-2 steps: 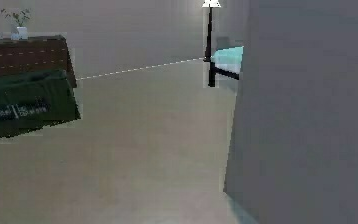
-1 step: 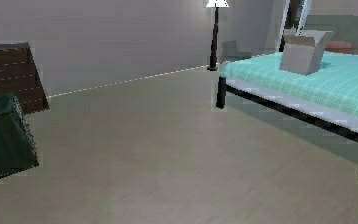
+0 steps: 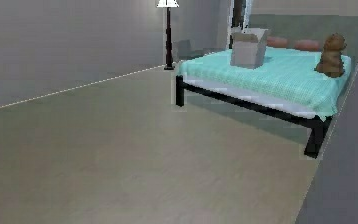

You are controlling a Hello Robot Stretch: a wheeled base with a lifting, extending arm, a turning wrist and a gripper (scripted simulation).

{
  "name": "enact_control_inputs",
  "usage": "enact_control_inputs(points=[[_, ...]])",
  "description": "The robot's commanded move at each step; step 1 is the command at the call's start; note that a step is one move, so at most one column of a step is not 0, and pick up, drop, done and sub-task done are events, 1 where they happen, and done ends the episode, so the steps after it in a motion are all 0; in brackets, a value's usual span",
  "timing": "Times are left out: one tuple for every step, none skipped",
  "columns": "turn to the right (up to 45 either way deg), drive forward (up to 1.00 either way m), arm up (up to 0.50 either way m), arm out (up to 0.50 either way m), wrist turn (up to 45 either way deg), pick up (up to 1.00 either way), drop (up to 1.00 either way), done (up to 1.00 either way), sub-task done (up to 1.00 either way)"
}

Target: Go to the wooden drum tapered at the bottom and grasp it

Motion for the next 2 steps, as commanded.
enact_control_inputs(points=[[0.0,0.25,0.0,0.0,0.0,0.0,0.0,0.0,0.0],[-6.0,0.0,0.0,0.0,0.0,0.0,0.0,0.0,0.0]])
